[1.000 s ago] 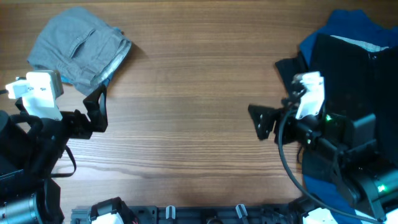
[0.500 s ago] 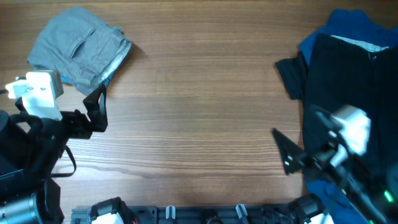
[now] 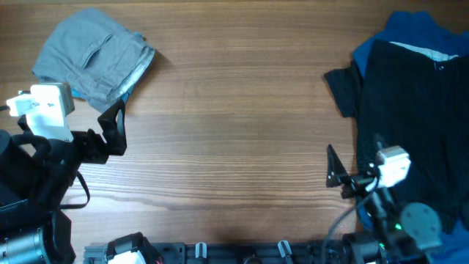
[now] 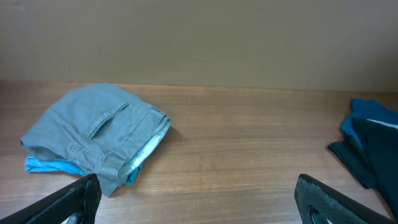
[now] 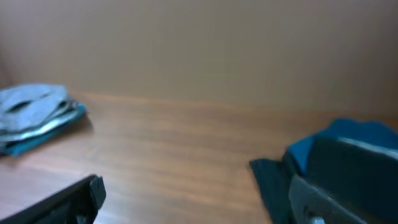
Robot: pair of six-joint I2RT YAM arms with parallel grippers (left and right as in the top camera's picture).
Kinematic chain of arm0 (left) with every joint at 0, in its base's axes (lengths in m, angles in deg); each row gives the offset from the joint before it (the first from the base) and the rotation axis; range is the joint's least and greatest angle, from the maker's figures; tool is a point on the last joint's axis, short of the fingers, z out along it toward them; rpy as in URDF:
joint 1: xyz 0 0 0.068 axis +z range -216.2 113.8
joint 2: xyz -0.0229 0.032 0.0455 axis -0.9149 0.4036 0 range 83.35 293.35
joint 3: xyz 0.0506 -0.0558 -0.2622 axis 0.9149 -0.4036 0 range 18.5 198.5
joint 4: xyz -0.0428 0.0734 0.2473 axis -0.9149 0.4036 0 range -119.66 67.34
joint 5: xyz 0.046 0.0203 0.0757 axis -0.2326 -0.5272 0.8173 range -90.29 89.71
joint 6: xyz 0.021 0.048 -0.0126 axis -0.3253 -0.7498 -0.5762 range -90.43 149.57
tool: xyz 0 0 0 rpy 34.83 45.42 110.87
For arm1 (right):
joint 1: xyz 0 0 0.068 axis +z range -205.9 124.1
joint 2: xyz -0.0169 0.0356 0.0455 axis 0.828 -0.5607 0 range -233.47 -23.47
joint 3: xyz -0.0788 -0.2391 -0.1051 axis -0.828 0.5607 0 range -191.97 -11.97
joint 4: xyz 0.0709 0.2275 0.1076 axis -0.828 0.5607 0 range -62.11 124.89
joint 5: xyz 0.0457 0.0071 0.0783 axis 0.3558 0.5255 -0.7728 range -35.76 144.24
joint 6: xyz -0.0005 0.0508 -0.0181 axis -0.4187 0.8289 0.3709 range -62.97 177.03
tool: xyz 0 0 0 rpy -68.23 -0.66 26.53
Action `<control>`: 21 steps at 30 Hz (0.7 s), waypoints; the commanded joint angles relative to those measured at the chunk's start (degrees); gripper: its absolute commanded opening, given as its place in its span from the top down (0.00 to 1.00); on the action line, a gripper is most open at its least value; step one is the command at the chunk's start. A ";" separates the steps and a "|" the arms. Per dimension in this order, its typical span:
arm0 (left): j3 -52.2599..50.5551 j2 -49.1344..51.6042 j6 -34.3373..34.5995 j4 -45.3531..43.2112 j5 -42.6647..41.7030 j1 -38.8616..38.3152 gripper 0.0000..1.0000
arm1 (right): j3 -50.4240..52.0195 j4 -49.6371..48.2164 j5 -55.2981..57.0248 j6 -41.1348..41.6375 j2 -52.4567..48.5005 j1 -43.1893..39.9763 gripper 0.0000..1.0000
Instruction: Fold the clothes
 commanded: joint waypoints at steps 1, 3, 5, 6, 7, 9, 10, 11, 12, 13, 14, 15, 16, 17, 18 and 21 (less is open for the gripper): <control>0.04 0.04 -0.85 -0.07 -0.09 -0.13 0.00 | 8.44 -5.44 -0.31 7.41 5.25 -2.03 0.00; 0.04 0.04 -0.85 -0.07 -0.09 -0.13 0.00 | 12.11 -8.33 -0.31 9.27 6.84 -2.80 0.00; 0.04 0.04 -0.85 -0.07 -0.09 -0.13 0.00 | 16.09 -13.20 -0.31 9.51 6.78 -3.28 0.00; 0.04 0.04 -0.85 -0.07 -0.09 -0.13 0.00 | 18.75 -16.79 -0.31 9.51 6.78 -3.26 0.00; 0.04 0.04 -0.85 -0.07 -0.09 -0.13 0.00 | 21.49 -21.31 -0.33 9.49 6.78 -3.26 0.00; 0.04 0.04 -0.85 -0.07 -0.09 -0.13 0.00 | 24.20 -24.98 0.17 9.51 6.73 -3.26 0.00; 0.04 0.04 -0.85 -0.07 -0.09 -0.13 0.00 | 24.20 -25.03 0.13 9.46 6.78 -3.26 0.00; 0.04 0.04 -0.85 -0.07 -0.09 -0.13 0.00 | 24.20 -24.98 0.13 9.49 6.78 -3.26 0.00; 0.04 0.04 -0.85 -0.07 -0.09 -0.13 0.00 | 24.20 -24.92 0.15 9.42 6.78 -3.26 0.00; 0.04 0.04 -0.85 -0.07 -0.09 -0.13 0.00 | 24.20 -24.92 0.15 9.46 6.75 -3.26 0.00; 0.04 0.04 -0.85 -0.07 -0.09 -0.13 0.00 | 24.20 -24.92 0.15 9.46 6.75 -3.26 0.00; 0.04 0.04 -0.85 -0.07 -0.09 -0.13 0.00 | 24.20 -24.92 0.13 9.46 6.75 -3.26 0.00; 0.04 0.04 -0.85 -0.07 -0.09 -0.13 0.00 | 24.20 -24.92 0.13 9.49 6.75 -3.26 0.00; 0.04 0.04 -0.85 -0.07 -0.09 -0.13 0.00 | 24.20 -24.92 0.13 9.46 6.75 -3.26 0.00; 0.04 0.04 -0.85 -0.07 -0.09 -0.13 0.00 | 24.20 -24.92 0.13 9.46 6.75 -3.26 0.00; 0.04 0.04 -0.85 -0.07 -0.09 -0.13 0.00 | 24.20 -24.92 0.13 9.46 6.75 -3.26 0.00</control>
